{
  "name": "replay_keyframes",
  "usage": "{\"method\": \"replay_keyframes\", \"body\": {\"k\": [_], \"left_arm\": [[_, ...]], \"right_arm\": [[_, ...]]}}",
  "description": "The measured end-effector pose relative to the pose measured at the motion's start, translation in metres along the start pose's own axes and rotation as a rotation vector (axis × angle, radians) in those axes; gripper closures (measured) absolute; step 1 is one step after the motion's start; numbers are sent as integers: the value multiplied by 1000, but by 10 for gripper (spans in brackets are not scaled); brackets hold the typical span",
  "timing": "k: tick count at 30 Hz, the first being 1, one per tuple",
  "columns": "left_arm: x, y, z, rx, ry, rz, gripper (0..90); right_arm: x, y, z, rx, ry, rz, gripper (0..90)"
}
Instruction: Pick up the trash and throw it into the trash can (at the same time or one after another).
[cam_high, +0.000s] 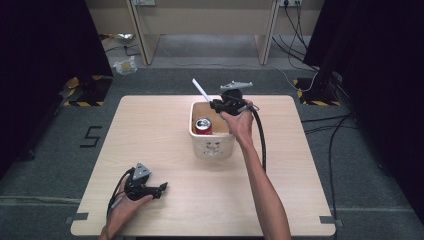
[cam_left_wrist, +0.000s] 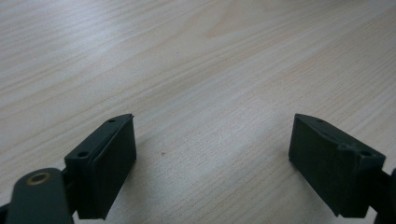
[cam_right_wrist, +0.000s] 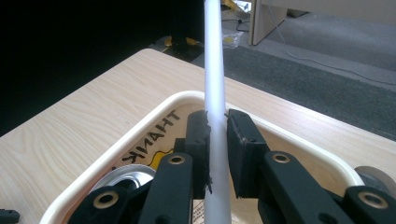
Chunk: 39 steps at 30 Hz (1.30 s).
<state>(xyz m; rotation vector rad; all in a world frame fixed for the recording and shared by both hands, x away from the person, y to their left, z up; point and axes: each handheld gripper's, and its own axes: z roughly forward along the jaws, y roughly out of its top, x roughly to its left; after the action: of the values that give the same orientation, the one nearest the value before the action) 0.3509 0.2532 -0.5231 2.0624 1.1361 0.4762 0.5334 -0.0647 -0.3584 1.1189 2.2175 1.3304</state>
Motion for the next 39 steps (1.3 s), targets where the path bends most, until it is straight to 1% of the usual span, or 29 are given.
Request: {"method": "replay_keyframes", "body": {"k": [10, 14, 24, 27, 31, 34, 37, 39], "left_arm": [[0, 0, 0, 0, 0, 0, 143], [0, 0, 0, 0, 0, 0, 143], [0, 0, 0, 0, 0, 0, 143], [0, 0, 0, -5, 0, -6, 143], [0, 0, 0, -6, 2, -6, 143], [0, 0, 0, -4, 0, -5, 143], [0, 0, 0, -1, 0, 0, 143], [0, 0, 0, 0, 0, 0, 143]], "right_arm": [[-1, -1, 7, 18, 5, 4, 791], [-1, -3, 11, 40, 10, 9, 790], [0, -8, 16, 90, 0, -2, 788], [-1, -9, 17, 94, 3, -5, 779], [0, -10, 18, 110, 3, 1, 711], [-1, -11, 16, 102, -6, 3, 670], [-1, -9, 12, 92, -16, 4, 596], [-2, -8, 8, 71, -24, 12, 540]]}}
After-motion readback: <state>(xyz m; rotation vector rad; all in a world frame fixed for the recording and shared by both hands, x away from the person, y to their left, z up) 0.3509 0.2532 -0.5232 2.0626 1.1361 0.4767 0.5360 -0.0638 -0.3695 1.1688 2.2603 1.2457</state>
